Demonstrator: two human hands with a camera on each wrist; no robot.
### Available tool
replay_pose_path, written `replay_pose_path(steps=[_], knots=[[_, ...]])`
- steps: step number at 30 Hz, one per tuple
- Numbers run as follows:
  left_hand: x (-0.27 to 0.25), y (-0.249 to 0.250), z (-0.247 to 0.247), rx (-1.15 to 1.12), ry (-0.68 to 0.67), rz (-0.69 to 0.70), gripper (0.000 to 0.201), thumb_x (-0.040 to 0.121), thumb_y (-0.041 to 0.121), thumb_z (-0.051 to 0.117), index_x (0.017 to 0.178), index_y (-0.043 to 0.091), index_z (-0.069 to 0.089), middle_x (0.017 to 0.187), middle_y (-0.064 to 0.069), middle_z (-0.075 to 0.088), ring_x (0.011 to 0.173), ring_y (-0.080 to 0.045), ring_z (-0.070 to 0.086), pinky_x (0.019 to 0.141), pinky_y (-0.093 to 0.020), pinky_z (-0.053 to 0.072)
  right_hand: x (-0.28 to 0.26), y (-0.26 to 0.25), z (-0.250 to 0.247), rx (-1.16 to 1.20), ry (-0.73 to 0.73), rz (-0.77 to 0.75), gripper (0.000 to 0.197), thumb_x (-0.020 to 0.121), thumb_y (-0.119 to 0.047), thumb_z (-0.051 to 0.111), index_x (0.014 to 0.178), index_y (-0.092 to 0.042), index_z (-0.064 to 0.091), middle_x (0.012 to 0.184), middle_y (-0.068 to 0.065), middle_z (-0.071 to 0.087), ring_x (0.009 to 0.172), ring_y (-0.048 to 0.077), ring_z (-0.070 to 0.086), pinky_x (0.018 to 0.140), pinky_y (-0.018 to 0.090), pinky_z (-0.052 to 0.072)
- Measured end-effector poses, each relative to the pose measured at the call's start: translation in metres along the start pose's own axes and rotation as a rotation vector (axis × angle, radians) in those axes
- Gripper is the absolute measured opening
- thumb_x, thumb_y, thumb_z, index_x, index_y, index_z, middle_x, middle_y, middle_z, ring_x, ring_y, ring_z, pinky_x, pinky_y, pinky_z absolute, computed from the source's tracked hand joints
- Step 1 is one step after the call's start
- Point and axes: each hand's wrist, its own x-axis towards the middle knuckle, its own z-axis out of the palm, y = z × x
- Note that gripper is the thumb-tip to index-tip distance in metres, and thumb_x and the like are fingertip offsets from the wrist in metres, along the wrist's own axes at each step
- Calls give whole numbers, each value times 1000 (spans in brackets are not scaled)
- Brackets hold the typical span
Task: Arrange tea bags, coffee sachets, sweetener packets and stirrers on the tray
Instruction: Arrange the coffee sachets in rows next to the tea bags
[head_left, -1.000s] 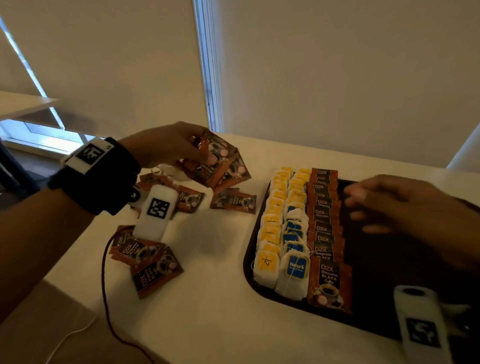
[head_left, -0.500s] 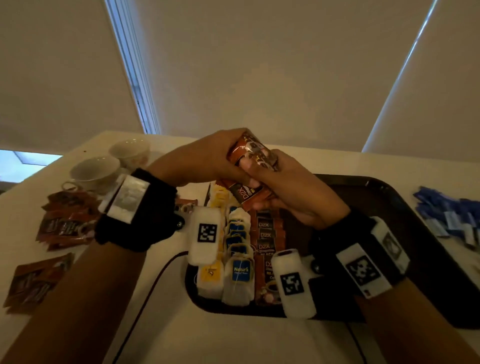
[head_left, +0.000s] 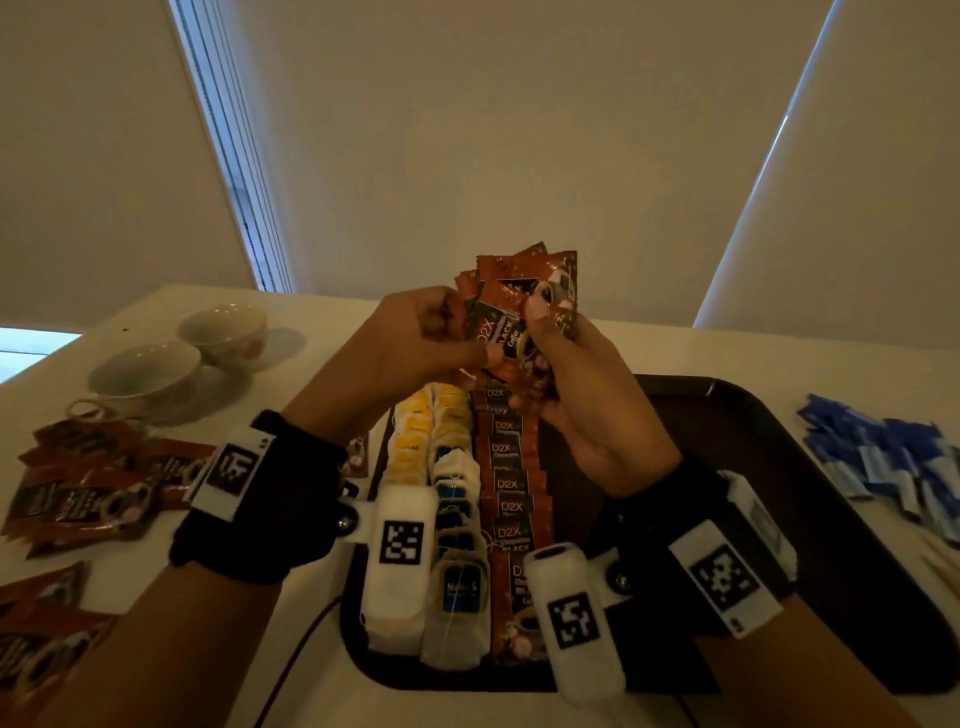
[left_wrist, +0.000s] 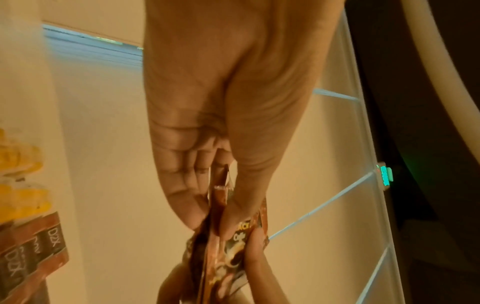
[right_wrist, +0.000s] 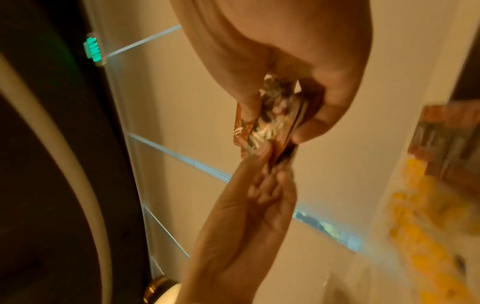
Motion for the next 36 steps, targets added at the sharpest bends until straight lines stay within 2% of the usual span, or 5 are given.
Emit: replay_pose_path(steps=[11, 18, 21, 26, 36], knots=[[1, 2, 13, -208, -41, -28, 26, 89, 8, 55, 113, 16, 54, 102, -3, 66, 87, -11, 67, 75, -25, 55, 1, -1, -2, 262, -100, 139, 27, 97, -23, 47, 116, -8, 57, 111, 15, 67, 88, 20, 69, 69, 27, 59], [-4, -1, 7, -352, -82, -17, 44, 89, -3, 49, 129, 16, 49, 111, -7, 67, 99, -20, 66, 77, -30, 57, -2, 10, 6, -119, -135, 157, 33, 95, -46, 41, 103, -20, 60, 89, 6, 71, 74, 17, 68, 62, 30, 59], [-2, 0, 5, -318, -65, -31, 42, 91, -1, 48, 127, 19, 50, 106, -5, 68, 93, -19, 67, 75, -31, 57, 0, 7, -1, -499, -51, 55, 38, 91, -55, 42, 93, -21, 60, 74, -1, 69, 65, 10, 66, 59, 25, 55], [-2, -3, 4, -291, -116, -49, 37, 91, -1, 49, 115, 26, 52, 86, 7, 73, 78, -13, 70, 62, -31, 58, 8, 13, -16, -713, 168, -324, 67, 81, -46, 64, 135, -21, 33, 114, -1, 52, 98, 12, 56, 68, 15, 44], [-4, 2, 1, -274, -100, -27, 37, 82, 15, 61, 118, 19, 55, 94, -1, 73, 82, -20, 71, 57, -31, 58, 8, 13, -12, -719, 164, -457, 23, 77, -30, 74, 97, -23, 65, 91, -5, 63, 78, 8, 61, 66, 11, 46]])
